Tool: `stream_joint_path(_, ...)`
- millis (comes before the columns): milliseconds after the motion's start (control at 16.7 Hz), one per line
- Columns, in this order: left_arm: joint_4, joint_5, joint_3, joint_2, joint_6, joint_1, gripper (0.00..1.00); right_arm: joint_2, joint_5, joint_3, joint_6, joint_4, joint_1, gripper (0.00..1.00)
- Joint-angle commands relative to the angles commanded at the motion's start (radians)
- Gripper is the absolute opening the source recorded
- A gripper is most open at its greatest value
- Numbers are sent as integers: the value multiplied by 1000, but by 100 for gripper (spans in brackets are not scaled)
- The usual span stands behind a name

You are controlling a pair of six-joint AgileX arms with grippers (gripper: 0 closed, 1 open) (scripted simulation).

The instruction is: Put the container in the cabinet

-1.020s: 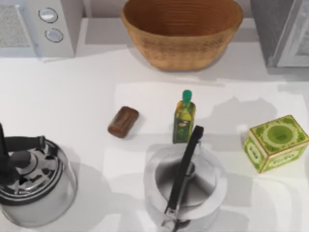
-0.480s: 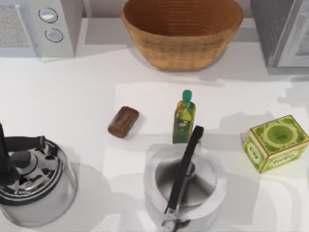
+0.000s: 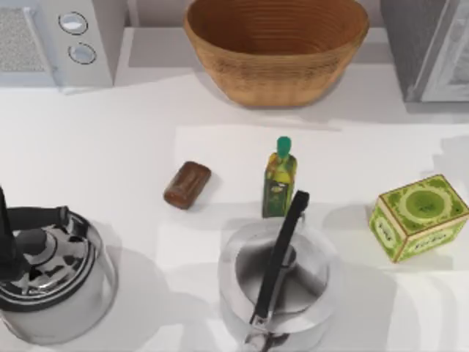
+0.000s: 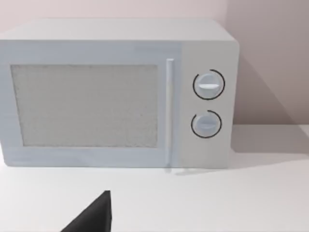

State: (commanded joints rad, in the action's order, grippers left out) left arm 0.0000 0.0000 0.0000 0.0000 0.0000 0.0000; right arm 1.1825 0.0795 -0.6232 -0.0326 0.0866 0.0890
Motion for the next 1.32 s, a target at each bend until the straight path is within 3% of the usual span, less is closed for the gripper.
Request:
stream_joint_path(840, 0, 0, 0, 0, 0, 0, 100, -1048, -65, 547, 30, -80, -82, 0)
stream_joint_path(1320, 0, 0, 0, 0, 0, 0, 100, -1182, -80, 623, 33, -87, -89, 0)
